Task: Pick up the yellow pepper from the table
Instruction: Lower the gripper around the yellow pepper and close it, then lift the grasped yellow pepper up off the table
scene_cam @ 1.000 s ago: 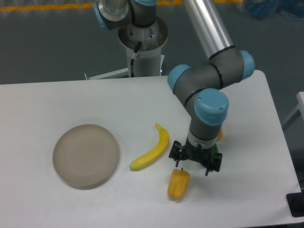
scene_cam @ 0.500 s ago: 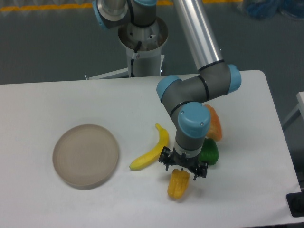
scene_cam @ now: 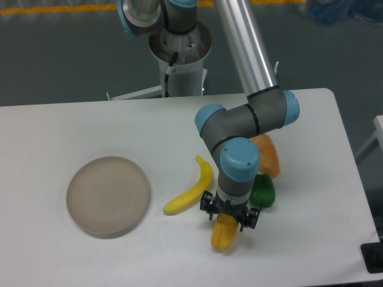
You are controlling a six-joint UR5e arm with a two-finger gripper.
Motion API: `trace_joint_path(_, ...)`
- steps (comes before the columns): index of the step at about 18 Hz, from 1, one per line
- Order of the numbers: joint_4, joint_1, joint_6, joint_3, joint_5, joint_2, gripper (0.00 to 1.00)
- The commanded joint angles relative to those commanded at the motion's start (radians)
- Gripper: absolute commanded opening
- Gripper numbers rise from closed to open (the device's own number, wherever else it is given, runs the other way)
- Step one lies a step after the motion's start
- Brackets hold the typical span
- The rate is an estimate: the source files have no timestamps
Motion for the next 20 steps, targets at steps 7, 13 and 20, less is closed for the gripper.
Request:
trace_joint_path(7, -0.005, 0.005, 0.012, 0.047, 0.011, 0.015, 0.40)
trace_joint_path(13, -0.031, 0.057, 0.178, 0.072, 0.021, 0.142, 0.40)
trace_joint_path(20, -0.081, 0.100, 0.264, 0.075, 0.025, 0.198, 0.40)
